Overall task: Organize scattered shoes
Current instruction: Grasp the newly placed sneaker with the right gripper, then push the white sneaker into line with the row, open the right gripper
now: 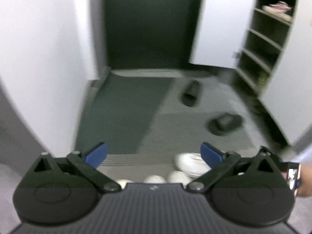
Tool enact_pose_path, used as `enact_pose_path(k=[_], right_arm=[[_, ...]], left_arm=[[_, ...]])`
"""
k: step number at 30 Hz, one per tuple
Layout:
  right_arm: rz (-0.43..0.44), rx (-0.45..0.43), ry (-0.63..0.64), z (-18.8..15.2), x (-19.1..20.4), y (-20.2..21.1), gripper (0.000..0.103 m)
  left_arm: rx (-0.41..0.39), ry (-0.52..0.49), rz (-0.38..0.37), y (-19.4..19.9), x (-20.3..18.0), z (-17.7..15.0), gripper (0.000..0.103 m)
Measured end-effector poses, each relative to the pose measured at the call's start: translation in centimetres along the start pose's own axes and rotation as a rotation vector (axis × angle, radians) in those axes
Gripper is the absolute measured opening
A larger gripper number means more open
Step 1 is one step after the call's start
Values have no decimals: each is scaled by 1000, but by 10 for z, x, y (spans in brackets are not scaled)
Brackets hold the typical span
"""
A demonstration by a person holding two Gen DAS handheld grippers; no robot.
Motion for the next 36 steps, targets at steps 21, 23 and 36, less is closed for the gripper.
enact_pose_path(k=[21, 23, 36], right_arm=[[215, 246, -95, -39, -112, -233, 103], [207, 271, -108, -37, -111, -248, 103], [198, 109, -521, -52, -117, -225, 86]], left_arm=[[134, -62, 150, -86, 2, -11, 103], [138, -74, 151, -90, -1, -11, 103], [179, -34, 169, -94, 11, -16, 103]])
Point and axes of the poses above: each gripper's, at about its wrist camera, not at the fingertips, and y roughly against the way its jaws point, x to its left, z to its top, the point moved 6 cm from there along -y, roughly the way its jaws point, and after that the axes turned 15 degrees about z, right-handed, at the moved point
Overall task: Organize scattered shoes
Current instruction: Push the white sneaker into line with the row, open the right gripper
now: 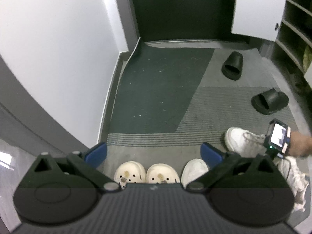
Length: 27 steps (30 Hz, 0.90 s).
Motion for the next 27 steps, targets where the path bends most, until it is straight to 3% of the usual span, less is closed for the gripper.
enact_pose_path(k=[7, 14, 21, 27], right_arm=[[150, -207, -440, -44, 5, 36, 84], [269, -268, -809, -103, 58, 38, 84], [262, -270, -968, -125, 110, 33, 84], [216, -306, -919, -117, 127, 21, 86]], left_arm=[[-23, 3, -30, 14, -3, 4, 103], [-12, -22, -76, 20, -20, 5, 103], [-15, -13, -104, 26, -28, 9, 103], [-10, -41, -98, 27, -38, 3, 103]])
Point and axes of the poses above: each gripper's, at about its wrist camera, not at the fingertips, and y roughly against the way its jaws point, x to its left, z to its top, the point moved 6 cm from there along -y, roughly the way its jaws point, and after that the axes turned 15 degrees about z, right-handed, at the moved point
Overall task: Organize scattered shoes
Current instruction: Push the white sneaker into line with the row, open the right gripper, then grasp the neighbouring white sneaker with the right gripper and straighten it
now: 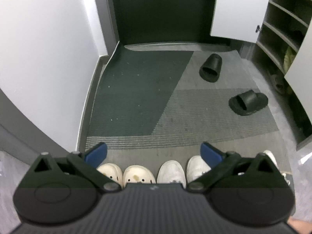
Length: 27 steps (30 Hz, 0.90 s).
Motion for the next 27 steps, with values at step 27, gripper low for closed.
enact_pose_path(k=[27], right_arm=[[-148, -449, 156, -57, -123, 129, 103]], left_arm=[[78, -74, -66, -3, -11, -25, 103]])
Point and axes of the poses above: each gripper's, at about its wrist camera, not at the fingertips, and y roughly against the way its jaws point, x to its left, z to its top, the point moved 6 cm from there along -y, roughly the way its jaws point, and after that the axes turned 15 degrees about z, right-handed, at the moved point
